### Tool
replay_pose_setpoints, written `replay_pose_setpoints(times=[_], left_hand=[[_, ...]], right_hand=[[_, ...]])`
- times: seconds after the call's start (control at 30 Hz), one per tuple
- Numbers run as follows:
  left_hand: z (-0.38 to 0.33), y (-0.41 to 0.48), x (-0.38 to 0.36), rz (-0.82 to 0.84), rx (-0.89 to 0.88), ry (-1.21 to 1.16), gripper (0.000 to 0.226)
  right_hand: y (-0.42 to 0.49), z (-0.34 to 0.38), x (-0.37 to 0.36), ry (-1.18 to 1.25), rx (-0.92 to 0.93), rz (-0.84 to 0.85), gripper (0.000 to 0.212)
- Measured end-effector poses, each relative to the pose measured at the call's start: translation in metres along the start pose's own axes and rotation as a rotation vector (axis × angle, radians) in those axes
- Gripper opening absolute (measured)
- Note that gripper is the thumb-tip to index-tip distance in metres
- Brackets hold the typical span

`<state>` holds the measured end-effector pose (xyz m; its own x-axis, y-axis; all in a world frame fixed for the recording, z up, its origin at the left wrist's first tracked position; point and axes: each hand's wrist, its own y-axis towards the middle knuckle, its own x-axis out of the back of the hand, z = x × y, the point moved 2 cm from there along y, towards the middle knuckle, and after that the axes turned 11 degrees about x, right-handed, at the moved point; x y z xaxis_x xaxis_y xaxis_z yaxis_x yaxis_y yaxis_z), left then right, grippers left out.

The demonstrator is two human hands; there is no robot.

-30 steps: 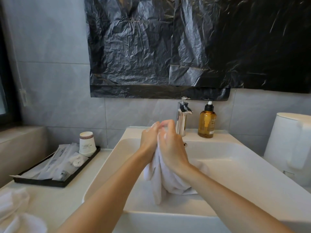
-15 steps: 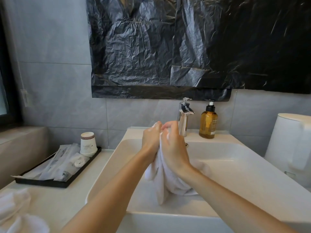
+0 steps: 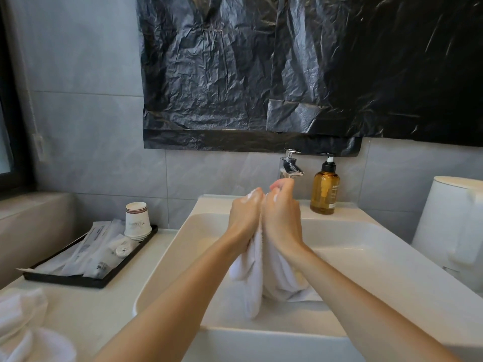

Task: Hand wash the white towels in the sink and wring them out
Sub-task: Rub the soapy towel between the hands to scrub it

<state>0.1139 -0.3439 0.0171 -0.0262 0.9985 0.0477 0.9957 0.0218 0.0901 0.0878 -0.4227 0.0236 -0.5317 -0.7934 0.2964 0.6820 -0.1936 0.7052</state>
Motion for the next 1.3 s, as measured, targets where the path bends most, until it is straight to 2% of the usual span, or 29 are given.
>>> replay_pose_setpoints(times=[0.1,0.27,0.43,0.57,0.7,0.73,0.87,0.9,1.0,1.17,1.23,1.3], left_hand=[[-0.001,0.005,0.008,-0.028,-0.045,0.035,0.027],[-0.001,-0.002,-0.003,0.051,0.016,-0.036,0.021],[0.001,0.003,0.005,0.023,-0.017,-0.024,0.028],[0.001,-0.005,-0.003,0.098,-0.014,-0.064,0.020],[-0.001,0.003,0.005,0.036,-0.046,0.002,0.023],[-0.002,0.003,0.006,0.044,-0.043,-0.029,0.023],[0.002,-0.003,-0.002,0.157,0.028,-0.124,0.017],[0.002,-0.001,-0.003,0.158,0.031,-0.102,0.017],[0.003,0.006,0.002,0.096,0.006,-0.068,0.021],[0.006,0.001,-0.002,0.228,0.098,-0.158,0.031],[0.005,0.002,0.001,0.232,0.136,-0.198,0.036],[0.003,0.004,0.006,0.234,0.178,-0.273,0.041]], right_hand=[[-0.017,0.010,-0.002,-0.033,0.172,0.115,0.004],[0.008,0.000,0.004,0.015,-0.036,-0.094,0.006],[-0.015,0.010,-0.001,-0.082,0.214,0.042,0.010],[0.009,-0.004,0.006,0.015,-0.026,-0.115,0.007],[-0.017,0.011,0.000,0.008,0.167,0.064,0.008],[-0.015,0.010,-0.001,0.016,0.177,0.065,0.008],[0.010,-0.003,0.008,0.100,-0.010,-0.168,0.006],[0.004,-0.001,0.008,0.083,0.020,-0.158,0.007],[-0.016,0.006,0.001,0.016,0.204,0.015,0.013],[0.014,-0.009,0.008,0.077,0.071,-0.174,0.008],[0.012,-0.013,0.011,0.039,0.121,-0.098,0.003],[0.010,-0.018,0.013,-0.005,0.071,0.030,0.011]])
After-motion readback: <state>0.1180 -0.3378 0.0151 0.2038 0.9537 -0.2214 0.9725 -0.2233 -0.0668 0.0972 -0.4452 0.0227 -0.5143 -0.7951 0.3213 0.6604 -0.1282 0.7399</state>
